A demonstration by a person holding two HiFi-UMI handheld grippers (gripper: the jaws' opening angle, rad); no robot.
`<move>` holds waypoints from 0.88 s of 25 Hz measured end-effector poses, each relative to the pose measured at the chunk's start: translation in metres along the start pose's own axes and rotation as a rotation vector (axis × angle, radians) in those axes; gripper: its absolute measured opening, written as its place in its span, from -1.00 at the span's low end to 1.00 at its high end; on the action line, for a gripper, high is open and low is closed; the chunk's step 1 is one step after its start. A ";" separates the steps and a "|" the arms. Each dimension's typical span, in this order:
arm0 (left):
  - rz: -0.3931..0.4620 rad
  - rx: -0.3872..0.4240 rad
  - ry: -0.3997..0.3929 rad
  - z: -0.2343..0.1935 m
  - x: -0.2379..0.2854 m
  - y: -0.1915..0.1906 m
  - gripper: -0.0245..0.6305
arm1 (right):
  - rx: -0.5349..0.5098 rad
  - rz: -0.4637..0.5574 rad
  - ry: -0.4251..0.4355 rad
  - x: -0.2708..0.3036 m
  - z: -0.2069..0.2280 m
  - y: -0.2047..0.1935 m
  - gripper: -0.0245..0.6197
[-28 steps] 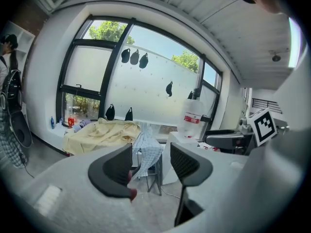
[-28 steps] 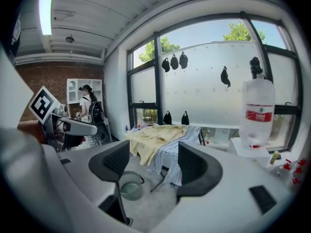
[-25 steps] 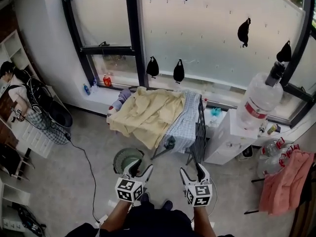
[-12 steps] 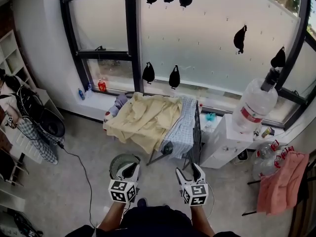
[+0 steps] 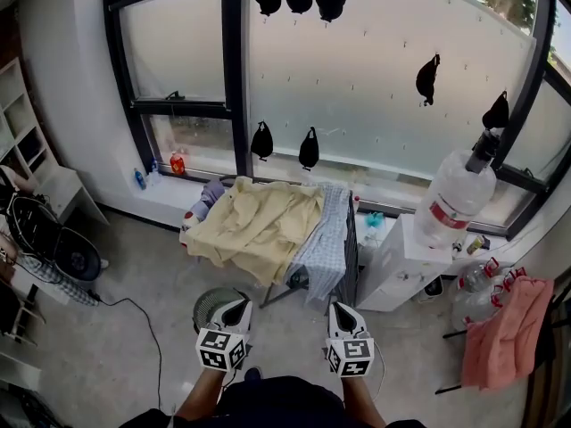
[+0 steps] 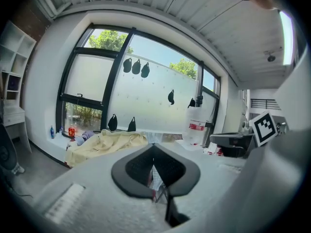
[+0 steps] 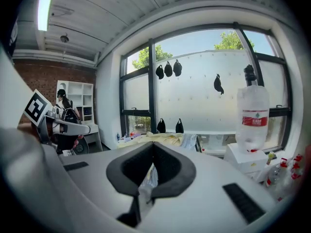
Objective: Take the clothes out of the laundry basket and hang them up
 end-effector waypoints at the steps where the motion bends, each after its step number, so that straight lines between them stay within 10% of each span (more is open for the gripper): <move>1: -0.002 -0.002 0.001 -0.001 0.000 0.000 -0.85 | 0.001 0.000 0.000 -0.001 0.000 0.000 -0.92; 22: -0.002 -0.009 0.048 -0.011 -0.003 0.004 -0.85 | -0.002 -0.066 -0.017 0.002 0.007 -0.009 -0.92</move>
Point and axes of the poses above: the fingertips, and each gripper's own axes: x forward along the fingers, z to its right, y out of its top, the point moved 1 cm from there along -x, backward along the fingers, and after that the axes turned 15 degrees about -x, right-handed, at the moved point
